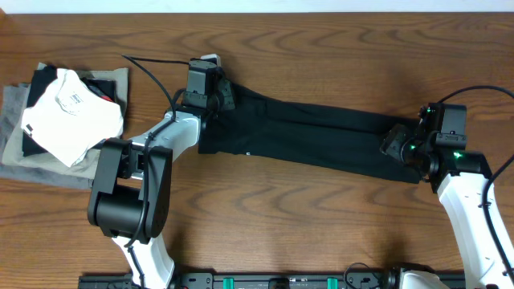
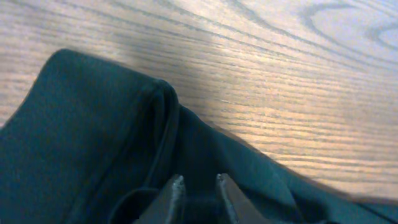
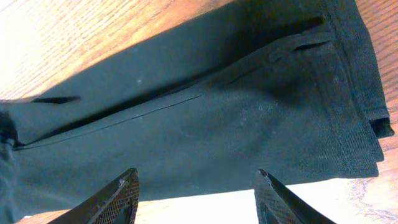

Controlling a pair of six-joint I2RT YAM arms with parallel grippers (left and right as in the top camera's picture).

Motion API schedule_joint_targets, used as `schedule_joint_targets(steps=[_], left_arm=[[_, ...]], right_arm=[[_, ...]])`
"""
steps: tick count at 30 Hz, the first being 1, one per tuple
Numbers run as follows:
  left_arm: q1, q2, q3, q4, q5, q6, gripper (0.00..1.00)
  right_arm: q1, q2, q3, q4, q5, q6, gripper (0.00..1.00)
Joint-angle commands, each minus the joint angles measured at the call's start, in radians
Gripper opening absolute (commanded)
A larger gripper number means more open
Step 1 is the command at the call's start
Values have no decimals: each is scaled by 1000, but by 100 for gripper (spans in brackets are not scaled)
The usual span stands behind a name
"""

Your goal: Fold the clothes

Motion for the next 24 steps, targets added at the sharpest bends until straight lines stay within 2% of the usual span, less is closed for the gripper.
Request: schedule_joint_targets(steps=[1,9,14,16,18,20,23,24], left_arm=[[3,-8,10,-29,-19,31,23],[8,-238,10,-254,-19,31,24],[8,-343,10,-284,-19,31,26],[8,-354,10,-326,-19,-26,24],[8,-342,10,-395,-19,-131,19],[8,-312,10,-444,-18,-189,19],[8,-240,9,-454,-14,-264,19],[8,-214,9,-446,-9,-285,14]], right_arm=[[8,10,3,-7,10,-16,58],[8,10,3,-17,40,-26,58],[8,11,3,3,47,-26,58],[8,11,3,5,47,-26,58],[8,11,3,3,47,-26,58],[8,13,3,2,47,-26,58],[8,18,3,11,47,-26,58],[8,20,3,15,47,-26,58]])
